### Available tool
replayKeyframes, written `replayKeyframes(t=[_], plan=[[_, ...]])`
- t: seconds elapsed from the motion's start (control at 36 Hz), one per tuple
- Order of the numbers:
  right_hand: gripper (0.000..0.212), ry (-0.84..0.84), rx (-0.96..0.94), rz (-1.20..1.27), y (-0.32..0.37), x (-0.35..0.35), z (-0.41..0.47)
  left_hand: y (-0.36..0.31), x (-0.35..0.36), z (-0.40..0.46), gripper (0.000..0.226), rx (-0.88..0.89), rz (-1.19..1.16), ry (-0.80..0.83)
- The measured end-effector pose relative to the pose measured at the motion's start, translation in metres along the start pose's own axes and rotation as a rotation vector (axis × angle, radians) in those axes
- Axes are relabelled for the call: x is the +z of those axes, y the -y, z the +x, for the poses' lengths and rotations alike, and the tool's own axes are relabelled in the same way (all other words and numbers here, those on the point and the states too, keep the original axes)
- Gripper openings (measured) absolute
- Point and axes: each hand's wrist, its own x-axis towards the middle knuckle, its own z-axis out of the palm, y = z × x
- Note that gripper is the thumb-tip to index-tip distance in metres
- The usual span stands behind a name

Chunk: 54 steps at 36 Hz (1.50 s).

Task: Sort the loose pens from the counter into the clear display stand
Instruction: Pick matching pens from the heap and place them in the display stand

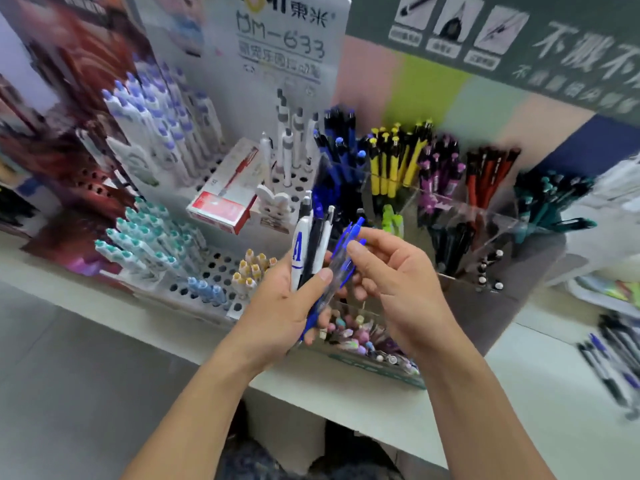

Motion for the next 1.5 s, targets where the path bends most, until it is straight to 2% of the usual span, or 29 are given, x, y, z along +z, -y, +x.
replayKeyframes(t=[0.08,0.14,0.22,0.33,0.42,0.58,0.69,0.78,0.92,1.03,1.08,1.17,1.25,1.33,1.42,1.5], plan=[[0.014,-0.018,0.039,-0.05,-0.002,0.016,0.004,-0.002,-0.016,0.008,0.013,-0.001,-0.014,0.063],[0.015,-0.074,-0.007,-0.108,0.0,0.022,0.007,-0.004,-0.025,0.014,0.011,0.028,0.02,0.074],[0.015,-0.239,-0.166,-0.144,0.011,0.021,0.005,-0.009,-0.033,0.021,0.006,0.071,0.043,0.041],[0.014,-0.52,-0.471,-0.136,0.042,0.007,0.002,-0.01,-0.04,0.026,0.007,0.155,0.094,-0.011],[0.009,-0.588,-0.588,-0.256,0.053,0.008,0.011,-0.003,-0.044,0.031,0.013,0.148,0.119,-0.067],[0.009,-0.588,-0.575,-0.542,0.042,0.029,0.03,-0.005,-0.044,0.029,0.007,0.061,0.028,-0.062],[0.014,-0.553,-0.642,-0.797,0.042,0.031,0.032,-0.01,-0.045,0.027,0.013,0.075,0.007,-0.06],[0.013,-0.455,-0.667,-0.949,0.05,0.029,0.031,-0.01,-0.045,0.025,0.015,0.062,-0.013,-0.068],[0.01,-0.189,-0.598,-1.203,0.056,0.031,0.033,-0.007,-0.046,0.023,0.009,0.08,0.0,-0.082],[0.016,-0.089,-0.436,-1.363,0.05,0.042,0.048,-0.005,-0.046,0.023,0.005,0.091,0.029,-0.093],[0.019,-0.073,-0.331,-1.393,0.047,0.045,0.055,-0.004,-0.046,0.024,0.007,0.081,0.031,-0.092],[0.018,-0.11,-0.324,-1.346,0.046,0.048,0.057,-0.004,-0.046,0.024,0.007,0.064,0.041,-0.086],[0.028,-0.137,-0.3,-1.313,0.048,0.048,0.056,-0.006,-0.046,0.024,0.008,0.044,0.023,-0.061],[0.027,-0.105,-0.285,-1.415,0.048,0.047,0.057,-0.008,-0.046,0.023,0.013,0.023,-0.025,-0.033],[0.027,-0.052,-0.33,-1.561,0.041,0.045,0.056,-0.01,-0.046,0.022,0.014,0.01,-0.064,-0.019],[0.036,-0.104,-0.446,-1.599,0.028,0.042,0.051,-0.011,-0.047,0.021,0.013,-0.005,-0.082,-0.004]])
